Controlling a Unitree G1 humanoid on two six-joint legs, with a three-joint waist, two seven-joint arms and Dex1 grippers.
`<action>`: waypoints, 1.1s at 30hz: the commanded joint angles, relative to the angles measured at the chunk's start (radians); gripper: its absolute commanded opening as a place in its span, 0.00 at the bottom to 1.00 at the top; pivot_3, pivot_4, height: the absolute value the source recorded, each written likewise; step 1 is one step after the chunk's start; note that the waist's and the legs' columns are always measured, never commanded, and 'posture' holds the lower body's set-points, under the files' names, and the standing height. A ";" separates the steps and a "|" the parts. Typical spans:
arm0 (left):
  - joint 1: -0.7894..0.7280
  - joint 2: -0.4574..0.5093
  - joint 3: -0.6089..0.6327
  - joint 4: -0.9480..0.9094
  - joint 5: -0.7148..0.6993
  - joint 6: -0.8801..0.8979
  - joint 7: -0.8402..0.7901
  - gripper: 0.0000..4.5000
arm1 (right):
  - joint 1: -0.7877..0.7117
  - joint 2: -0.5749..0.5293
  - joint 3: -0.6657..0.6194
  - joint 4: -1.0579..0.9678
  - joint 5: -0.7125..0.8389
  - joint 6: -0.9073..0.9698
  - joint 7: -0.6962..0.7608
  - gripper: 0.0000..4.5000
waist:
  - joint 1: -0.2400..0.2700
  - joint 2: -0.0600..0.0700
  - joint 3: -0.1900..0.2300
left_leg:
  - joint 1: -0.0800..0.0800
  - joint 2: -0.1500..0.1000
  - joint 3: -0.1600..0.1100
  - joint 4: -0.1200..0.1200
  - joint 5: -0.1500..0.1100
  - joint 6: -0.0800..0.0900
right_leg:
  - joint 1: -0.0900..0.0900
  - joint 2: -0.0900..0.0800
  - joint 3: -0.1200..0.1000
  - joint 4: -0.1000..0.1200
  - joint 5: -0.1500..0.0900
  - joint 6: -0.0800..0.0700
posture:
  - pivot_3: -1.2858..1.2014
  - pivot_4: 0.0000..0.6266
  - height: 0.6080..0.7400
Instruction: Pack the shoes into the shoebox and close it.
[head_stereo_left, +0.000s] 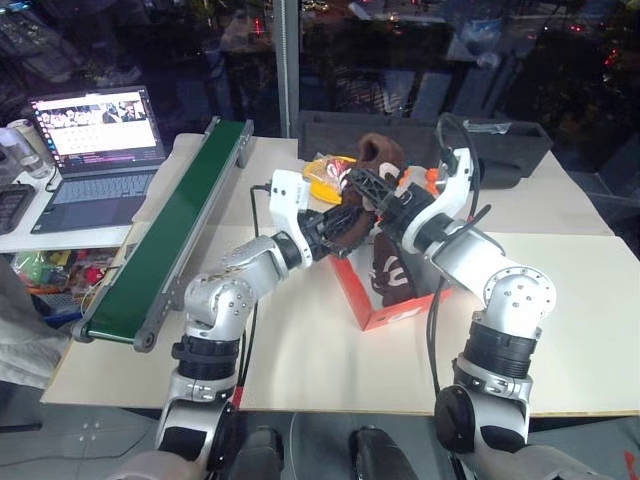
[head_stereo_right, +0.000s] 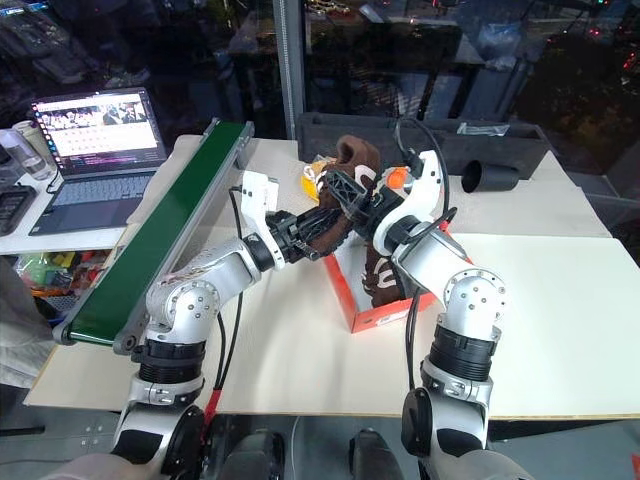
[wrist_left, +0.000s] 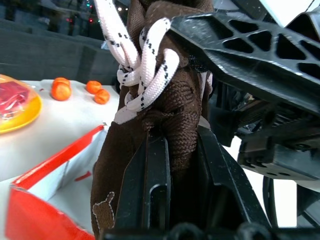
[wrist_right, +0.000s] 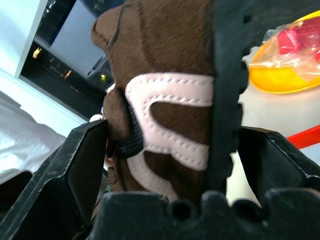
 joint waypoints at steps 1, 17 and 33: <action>-0.019 -0.001 0.004 -0.041 -0.008 -0.015 -0.004 0.11 | -0.009 0.000 -0.014 -0.009 0.030 -0.040 -0.011 0.84 | 0.001 0.000 0.000 | 0.000 0.000 0.000 0.000 0.000 0.000 | 0.000 0.000 0.000 0.000 0.000 0.000 | 0.52 0.24 0.55; -0.020 0.034 -0.043 0.004 0.107 -0.078 -0.023 0.11 | -0.003 -0.014 0.008 -0.015 0.022 -0.046 -0.016 0.37 | 0.002 0.003 0.002 | -0.001 0.000 0.000 0.000 0.000 0.000 | 0.000 0.000 0.000 -0.001 0.000 0.000 | 0.52 0.24 0.55; 0.105 0.197 -0.123 -0.041 0.197 -0.165 -0.194 0.64 | -0.083 -0.198 0.020 0.105 -0.126 -0.048 0.012 0.37 | 0.001 0.005 0.003 | -0.001 0.000 0.000 0.000 0.000 0.000 | 0.000 0.000 0.000 -0.001 0.000 0.000 | 0.52 0.24 0.55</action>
